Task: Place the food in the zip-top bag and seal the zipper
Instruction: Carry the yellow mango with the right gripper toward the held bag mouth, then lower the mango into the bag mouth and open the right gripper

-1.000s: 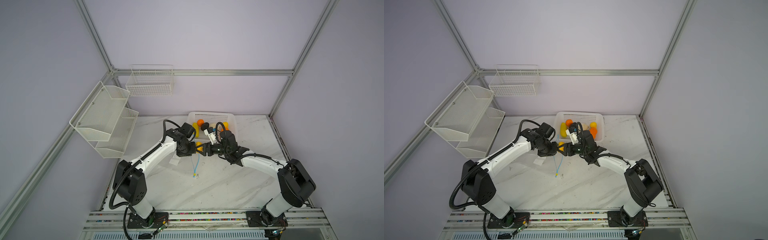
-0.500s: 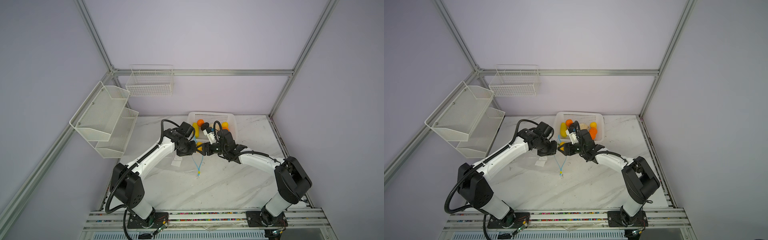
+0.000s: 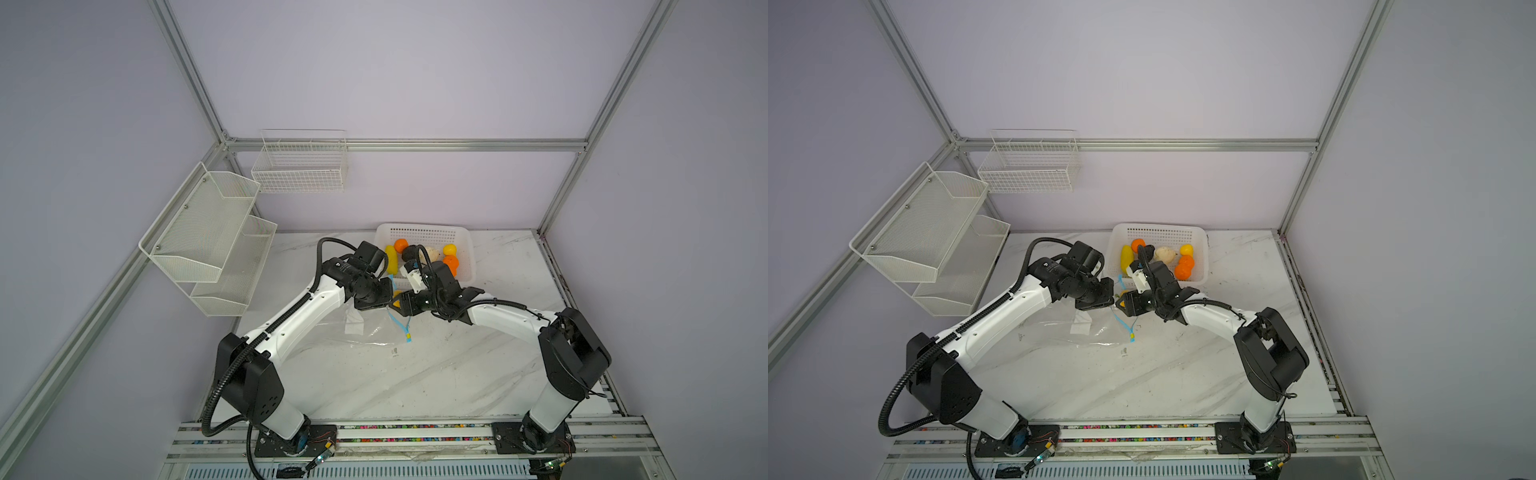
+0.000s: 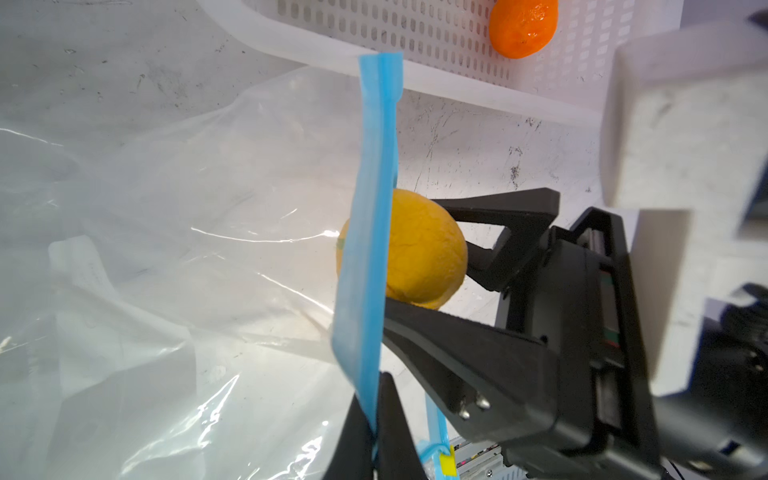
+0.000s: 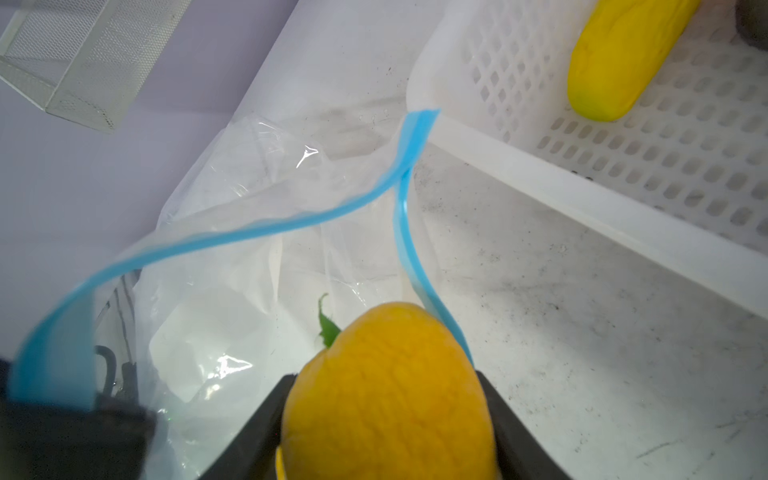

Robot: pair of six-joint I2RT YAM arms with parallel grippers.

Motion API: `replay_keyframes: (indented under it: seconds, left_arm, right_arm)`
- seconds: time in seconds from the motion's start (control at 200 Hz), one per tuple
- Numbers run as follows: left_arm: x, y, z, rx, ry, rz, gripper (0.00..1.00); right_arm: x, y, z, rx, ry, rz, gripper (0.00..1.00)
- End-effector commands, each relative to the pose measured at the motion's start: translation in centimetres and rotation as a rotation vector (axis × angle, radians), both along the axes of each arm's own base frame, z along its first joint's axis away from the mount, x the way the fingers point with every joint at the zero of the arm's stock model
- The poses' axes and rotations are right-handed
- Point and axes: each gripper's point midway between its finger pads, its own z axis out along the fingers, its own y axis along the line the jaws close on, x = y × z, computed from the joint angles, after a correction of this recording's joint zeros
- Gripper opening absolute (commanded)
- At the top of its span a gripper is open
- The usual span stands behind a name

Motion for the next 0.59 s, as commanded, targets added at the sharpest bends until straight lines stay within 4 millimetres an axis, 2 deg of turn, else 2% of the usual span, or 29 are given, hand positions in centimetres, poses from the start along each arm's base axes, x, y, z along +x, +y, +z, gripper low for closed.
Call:
replay_keyframes:
  seconds: [0.0,0.15,0.59]
  left_arm:
    - [-0.2,-0.2,0.8,-0.041,-0.026,-0.002,0.0]
    - [-0.2,-0.4,0.4,-0.055,-0.018,-0.003,0.0]
    - [-0.4,-0.4,-0.2,-0.055,-0.013,-0.003,0.0]
  right_arm:
    - [0.0,0.4,0.7,-0.008,-0.016,0.017,0.49]
    - [-0.3,0.6,1.6,0.007,-0.026,0.03,0.54]
    - [-0.3,0.4,2.2,-0.004,-0.047,0.016,0.74]
